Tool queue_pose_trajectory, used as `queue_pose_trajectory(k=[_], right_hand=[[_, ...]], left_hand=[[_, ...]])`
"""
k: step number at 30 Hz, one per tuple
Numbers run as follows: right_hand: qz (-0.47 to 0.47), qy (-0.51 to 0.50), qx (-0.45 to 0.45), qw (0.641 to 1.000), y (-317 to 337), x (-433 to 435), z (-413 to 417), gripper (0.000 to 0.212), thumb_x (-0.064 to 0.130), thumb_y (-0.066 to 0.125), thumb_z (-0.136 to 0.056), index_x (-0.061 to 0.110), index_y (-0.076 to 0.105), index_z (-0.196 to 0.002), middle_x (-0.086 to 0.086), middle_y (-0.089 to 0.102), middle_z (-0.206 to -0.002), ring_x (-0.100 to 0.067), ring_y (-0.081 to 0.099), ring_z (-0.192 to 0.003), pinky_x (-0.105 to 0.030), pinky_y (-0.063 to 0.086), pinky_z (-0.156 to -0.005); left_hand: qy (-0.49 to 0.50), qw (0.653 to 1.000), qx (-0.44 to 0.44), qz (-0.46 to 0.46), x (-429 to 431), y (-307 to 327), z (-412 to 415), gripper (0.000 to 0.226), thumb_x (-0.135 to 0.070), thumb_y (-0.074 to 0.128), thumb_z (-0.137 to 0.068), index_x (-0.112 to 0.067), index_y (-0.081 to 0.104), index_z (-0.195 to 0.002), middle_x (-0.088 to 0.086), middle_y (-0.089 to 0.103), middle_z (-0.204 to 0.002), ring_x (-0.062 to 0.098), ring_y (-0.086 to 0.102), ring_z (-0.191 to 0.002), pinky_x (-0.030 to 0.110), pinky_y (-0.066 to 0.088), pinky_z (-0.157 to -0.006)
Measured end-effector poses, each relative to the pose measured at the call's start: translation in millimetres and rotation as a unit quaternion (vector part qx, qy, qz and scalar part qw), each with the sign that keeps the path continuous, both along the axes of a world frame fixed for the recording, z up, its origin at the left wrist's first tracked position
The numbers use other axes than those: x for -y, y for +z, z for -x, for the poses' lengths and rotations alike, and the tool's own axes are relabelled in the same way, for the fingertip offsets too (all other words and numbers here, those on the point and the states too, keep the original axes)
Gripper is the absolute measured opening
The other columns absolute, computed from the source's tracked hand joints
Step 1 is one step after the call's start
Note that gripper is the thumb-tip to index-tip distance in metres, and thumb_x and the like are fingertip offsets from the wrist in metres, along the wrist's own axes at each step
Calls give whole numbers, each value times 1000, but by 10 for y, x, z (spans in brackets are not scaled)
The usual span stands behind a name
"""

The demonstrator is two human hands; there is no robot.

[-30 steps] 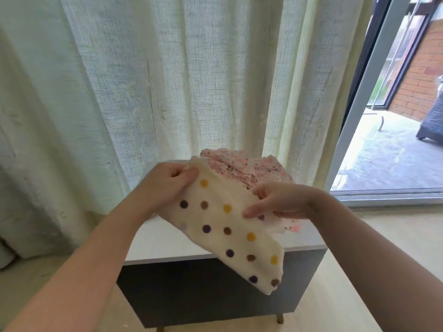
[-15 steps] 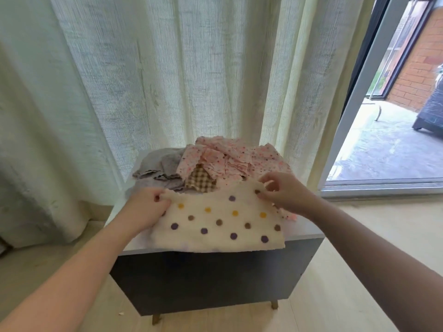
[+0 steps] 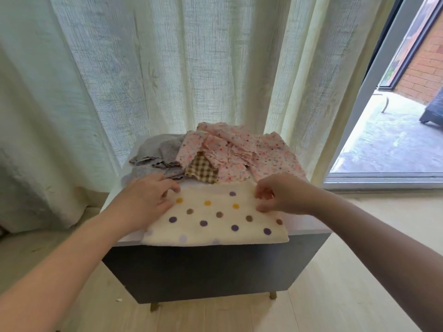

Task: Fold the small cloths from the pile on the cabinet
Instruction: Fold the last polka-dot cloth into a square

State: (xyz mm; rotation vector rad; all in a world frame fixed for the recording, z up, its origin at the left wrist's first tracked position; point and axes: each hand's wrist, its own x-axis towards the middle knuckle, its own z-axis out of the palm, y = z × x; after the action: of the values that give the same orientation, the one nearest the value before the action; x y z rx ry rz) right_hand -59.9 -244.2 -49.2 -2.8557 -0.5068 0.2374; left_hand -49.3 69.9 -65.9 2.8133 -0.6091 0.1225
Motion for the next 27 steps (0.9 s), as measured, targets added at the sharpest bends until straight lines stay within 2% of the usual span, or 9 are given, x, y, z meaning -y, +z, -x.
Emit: queue_pose_trajectory(k=[5,9,12,15,18,20,22,24,27], right_hand=[[-20,20,0,1000,76,-43,15,20,24,69,-86,29,52,-75,11,60,-82,-10,56,-80,-26,48,-75],[-76,39,14,996,85,-36,85,16,20,65,-89,32,56,-83,20,60,-85,2,57,-83,-18,46,-79],[-97,56,19,994,90,19,99,12,23,67,-90,34,62,-88,25,60,-85,8,56,-82,-13,42,-78],[-136,73,23,988,128,37,152,13,25,67,-90,36,62,-88,27,62,-85,8,59,-84,-10,44,-80],[-182,89,40,978,156,-2,229,18,22,66,-89,38,59,-85,28,61,-79,3,58,-82,-9,40,-71],[-207,90,43,973,161,-30,265,20,19,66,-89,38,59,-85,31,60,-80,3,57,-79,-8,39,-71],[-227,82,33,970,160,-24,271,16,19,66,-91,35,63,-88,34,61,-78,5,57,-76,-8,40,-69],[-243,67,-8,968,148,19,259,13,18,65,-92,31,67,-88,33,61,-75,6,58,-73,-9,42,-67],[-302,54,-60,950,124,76,255,15,17,66,-92,29,69,-83,19,67,-79,0,61,-75,-15,47,-70]], left_hand=[[-37,997,-56,-30,24,109,-91,43,-21,62,-90,-35,49,-129,-16,49,-120,7,47,-112,28,38,-100],[-81,993,-65,-56,58,169,-134,39,-17,58,-91,-44,52,-118,-16,52,-95,7,48,-94,26,40,-90],[-72,991,-77,-87,81,213,-141,33,-16,57,-89,-44,51,-104,-18,48,-101,6,46,-99,24,37,-88],[-112,988,-52,-90,81,213,-151,63,-11,58,-84,-44,39,-134,-28,37,-128,-1,36,-121,25,30,-106],[-153,985,-22,-76,134,234,-105,74,-11,58,-86,-49,28,-142,-34,37,-124,-7,30,-120,23,24,-103],[-163,985,16,-45,162,207,-87,55,-21,64,-87,-47,44,-131,-31,46,-106,-6,39,-105,23,26,-94],[-163,986,32,-3,126,185,-79,23,-29,72,-84,-42,60,-97,-27,48,-89,-7,43,-89,28,34,-90],[-140,989,-5,48,27,174,-58,22,-29,76,-80,-37,57,-74,-23,54,-90,-6,49,-91,24,37,-87],[-111,986,-72,104,-53,213,14,21,-19,73,-83,-28,54,-77,-17,61,-91,-5,54,-89,18,36,-78]])
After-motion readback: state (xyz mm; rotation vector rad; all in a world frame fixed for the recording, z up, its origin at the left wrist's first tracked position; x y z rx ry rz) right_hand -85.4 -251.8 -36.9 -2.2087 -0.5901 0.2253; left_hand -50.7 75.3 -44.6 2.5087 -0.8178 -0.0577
